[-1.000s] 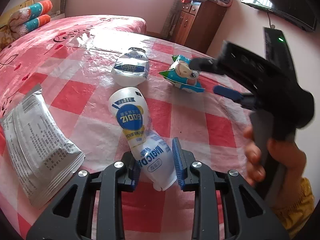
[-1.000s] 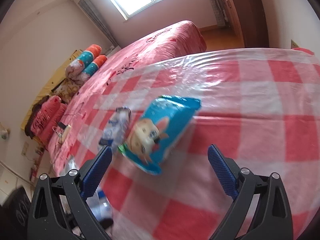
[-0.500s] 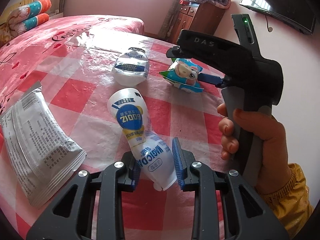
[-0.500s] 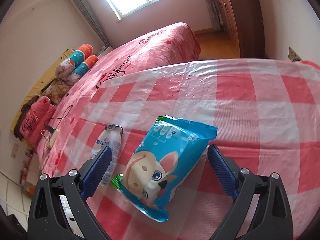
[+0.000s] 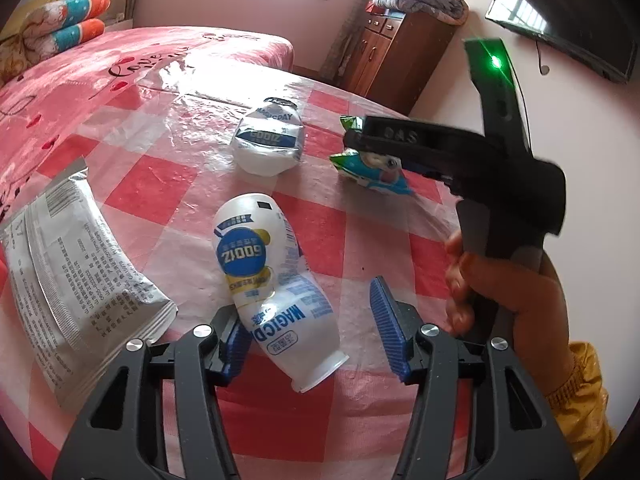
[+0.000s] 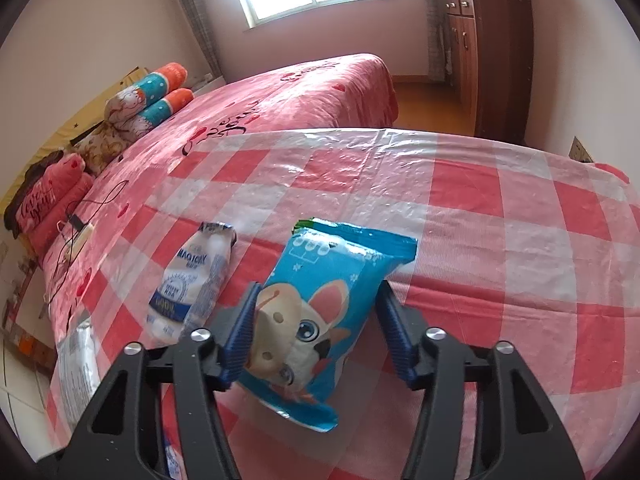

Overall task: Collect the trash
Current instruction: 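Grasp the blue cartoon snack bag with the right gripper while the left gripper holds the bottle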

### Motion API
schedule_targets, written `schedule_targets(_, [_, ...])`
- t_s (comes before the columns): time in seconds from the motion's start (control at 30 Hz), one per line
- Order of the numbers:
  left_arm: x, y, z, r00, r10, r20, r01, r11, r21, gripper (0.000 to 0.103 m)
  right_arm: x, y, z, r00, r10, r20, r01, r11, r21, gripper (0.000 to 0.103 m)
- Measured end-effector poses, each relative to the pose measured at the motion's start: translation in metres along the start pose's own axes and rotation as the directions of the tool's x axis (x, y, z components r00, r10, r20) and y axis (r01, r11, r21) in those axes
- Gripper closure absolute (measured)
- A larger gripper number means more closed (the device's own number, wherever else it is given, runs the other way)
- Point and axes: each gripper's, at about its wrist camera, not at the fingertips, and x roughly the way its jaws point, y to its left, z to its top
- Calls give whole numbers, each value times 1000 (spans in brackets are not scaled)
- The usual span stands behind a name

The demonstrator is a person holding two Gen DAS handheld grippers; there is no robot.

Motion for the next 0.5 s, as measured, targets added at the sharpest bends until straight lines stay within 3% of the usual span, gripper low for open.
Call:
schedule_targets(0.07, [-1, 3, 1, 1000, -13, 0, 13, 1000, -19, 48, -3, 1, -3, 1000, 6, 1, -6, 1000, -8, 49])
schedule_targets(0.13, [0, 7, 2, 1000, -14, -4, 14, 1000, -28, 67, -7, 1, -6, 1000, 16, 3, -16, 1000, -9, 50])
schedule_targets(0.5, [-6, 9, -3, 999, -43, 3, 43, 998, -40, 76, -32, -2, -30, 999, 39, 7, -39, 999, -14, 52])
